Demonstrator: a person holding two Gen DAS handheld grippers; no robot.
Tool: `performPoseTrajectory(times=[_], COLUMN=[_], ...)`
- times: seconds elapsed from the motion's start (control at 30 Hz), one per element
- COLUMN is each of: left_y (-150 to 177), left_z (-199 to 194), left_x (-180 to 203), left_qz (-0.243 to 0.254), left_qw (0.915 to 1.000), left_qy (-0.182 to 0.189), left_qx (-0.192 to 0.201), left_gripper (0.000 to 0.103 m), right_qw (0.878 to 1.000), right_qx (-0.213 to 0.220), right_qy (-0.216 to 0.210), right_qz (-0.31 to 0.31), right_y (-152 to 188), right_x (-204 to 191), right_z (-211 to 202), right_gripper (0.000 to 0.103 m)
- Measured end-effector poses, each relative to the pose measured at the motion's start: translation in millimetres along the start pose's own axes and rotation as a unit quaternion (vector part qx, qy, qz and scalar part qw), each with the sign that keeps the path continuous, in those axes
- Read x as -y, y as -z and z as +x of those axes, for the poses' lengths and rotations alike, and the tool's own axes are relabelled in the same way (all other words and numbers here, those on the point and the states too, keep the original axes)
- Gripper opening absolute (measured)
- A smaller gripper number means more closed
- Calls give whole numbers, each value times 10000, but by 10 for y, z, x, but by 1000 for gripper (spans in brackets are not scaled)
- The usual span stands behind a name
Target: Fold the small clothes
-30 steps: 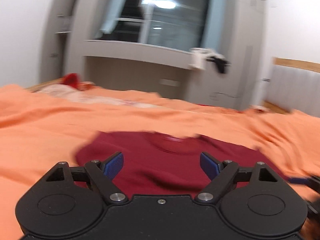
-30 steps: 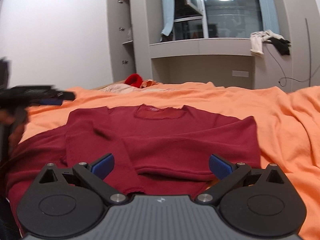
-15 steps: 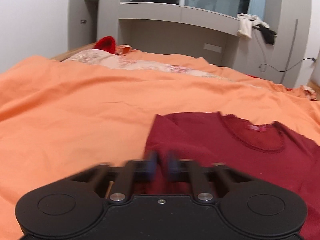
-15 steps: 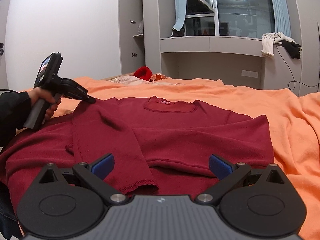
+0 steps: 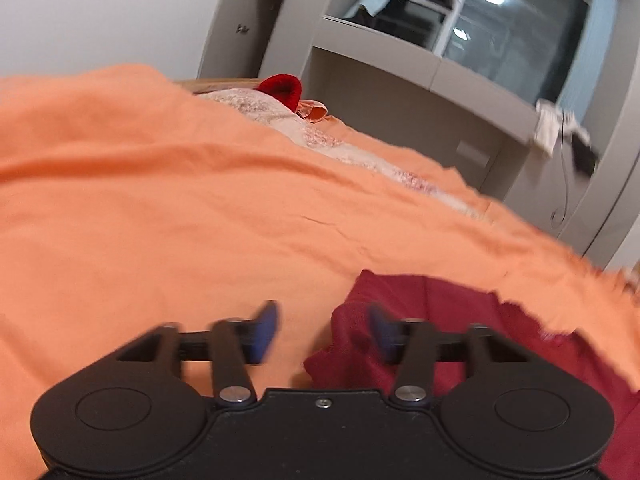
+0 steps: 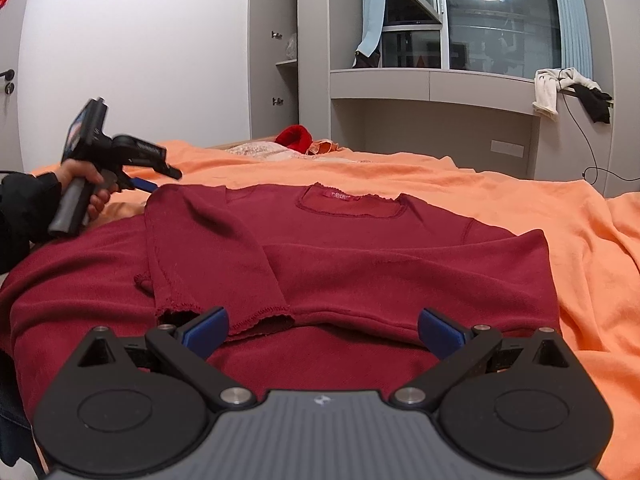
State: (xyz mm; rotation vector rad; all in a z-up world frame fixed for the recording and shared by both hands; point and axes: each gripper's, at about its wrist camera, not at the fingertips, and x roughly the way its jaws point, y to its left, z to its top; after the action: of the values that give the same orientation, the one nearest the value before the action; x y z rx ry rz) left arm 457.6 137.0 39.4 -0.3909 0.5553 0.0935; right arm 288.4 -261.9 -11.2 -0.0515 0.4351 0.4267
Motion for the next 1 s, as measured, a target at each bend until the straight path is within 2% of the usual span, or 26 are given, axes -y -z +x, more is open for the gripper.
performPoseTrajectory(times=[0.07, 0.13, 0.2, 0.3, 0.4, 0.5, 0.57, 0.6, 0.63, 0.67, 0.73, 0.83, 1.0], left_y=[-4, 28, 82, 233, 402, 538, 623, 657, 692, 723, 776, 837, 888], left_z=[-71, -145, -222, -367, -528, -625, -659, -670, -675, -676, -666, -699, -637], left_x=[-56, -84, -69, -6, 87, 197, 291, 324, 357, 385, 428, 467, 574], left_qz=[-92, 46, 417, 1181, 1823, 2358, 2750, 2877, 3001, 3112, 3274, 3473, 3827], left_qw=[9999, 9999, 9991, 9929, 9831, 9712, 9605, 9566, 9526, 9489, 9434, 9365, 9231], left_qy=[74, 111, 1, -78, 60, 255, 350, 380, 408, 419, 415, 407, 296], left_qx=[-36, -64, -68, -131, -165, -230, -265, -277, -295, -318, -333, -270, -251], left_gripper=[64, 66, 71, 78, 82, 85, 86, 86, 86, 86, 86, 89, 91], right_qw=[10000, 10000, 10000, 9997, 9953, 9918, 9918, 9921, 9926, 9921, 9909, 9866, 9697], right_qx=[-25, -28, -17, 3, -89, -259, -503, -655, -741, -741, -564, 42, 1001], right_qy=[-1, 3, 3, -178, -680, -883, -896, -842, -775, -840, -1006, -1301, -1634], right_qz=[-22, -32, -12, 180, 685, 886, 758, 658, 573, 565, 698, 982, 1514], right_y=[5, 9, 10, -25, -123, -203, -229, -234, -237, -249, -315, -489, -790], right_x=[-5, -9, -1, 34, 99, 93, 41, 8, -19, -30, -21, 32, 205], right_z=[15, 20, 20, 24, 75, 190, 306, 361, 398, 407, 365, 201, -28], right_gripper=[103, 103, 103, 102, 87, 78, 61, 29, 11, 8, 6, 5, 5])
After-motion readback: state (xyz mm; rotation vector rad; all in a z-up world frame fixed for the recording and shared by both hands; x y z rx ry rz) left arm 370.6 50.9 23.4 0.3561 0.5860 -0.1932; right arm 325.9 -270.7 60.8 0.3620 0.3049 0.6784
